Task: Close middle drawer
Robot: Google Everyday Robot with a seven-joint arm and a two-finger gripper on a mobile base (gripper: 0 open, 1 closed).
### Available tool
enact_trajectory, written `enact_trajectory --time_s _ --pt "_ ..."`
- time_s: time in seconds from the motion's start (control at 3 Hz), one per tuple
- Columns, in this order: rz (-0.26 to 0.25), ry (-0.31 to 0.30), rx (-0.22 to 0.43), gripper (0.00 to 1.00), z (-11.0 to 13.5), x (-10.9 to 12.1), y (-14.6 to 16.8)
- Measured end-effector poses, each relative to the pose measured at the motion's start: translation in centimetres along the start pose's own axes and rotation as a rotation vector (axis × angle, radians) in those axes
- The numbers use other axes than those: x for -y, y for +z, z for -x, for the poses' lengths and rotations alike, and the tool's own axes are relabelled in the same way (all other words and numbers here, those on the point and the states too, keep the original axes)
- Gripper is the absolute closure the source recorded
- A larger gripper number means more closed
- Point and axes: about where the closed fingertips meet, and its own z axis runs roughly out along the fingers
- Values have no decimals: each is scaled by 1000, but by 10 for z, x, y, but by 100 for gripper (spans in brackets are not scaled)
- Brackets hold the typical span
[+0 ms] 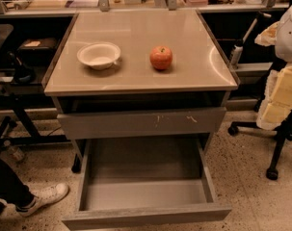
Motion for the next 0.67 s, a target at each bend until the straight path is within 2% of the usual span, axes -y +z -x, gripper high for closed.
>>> enact_trajectory --time_s 0.33,0.67 --pt "0 0 0 0 0 0 0" --pt "0 0 0 19 0 0 0"
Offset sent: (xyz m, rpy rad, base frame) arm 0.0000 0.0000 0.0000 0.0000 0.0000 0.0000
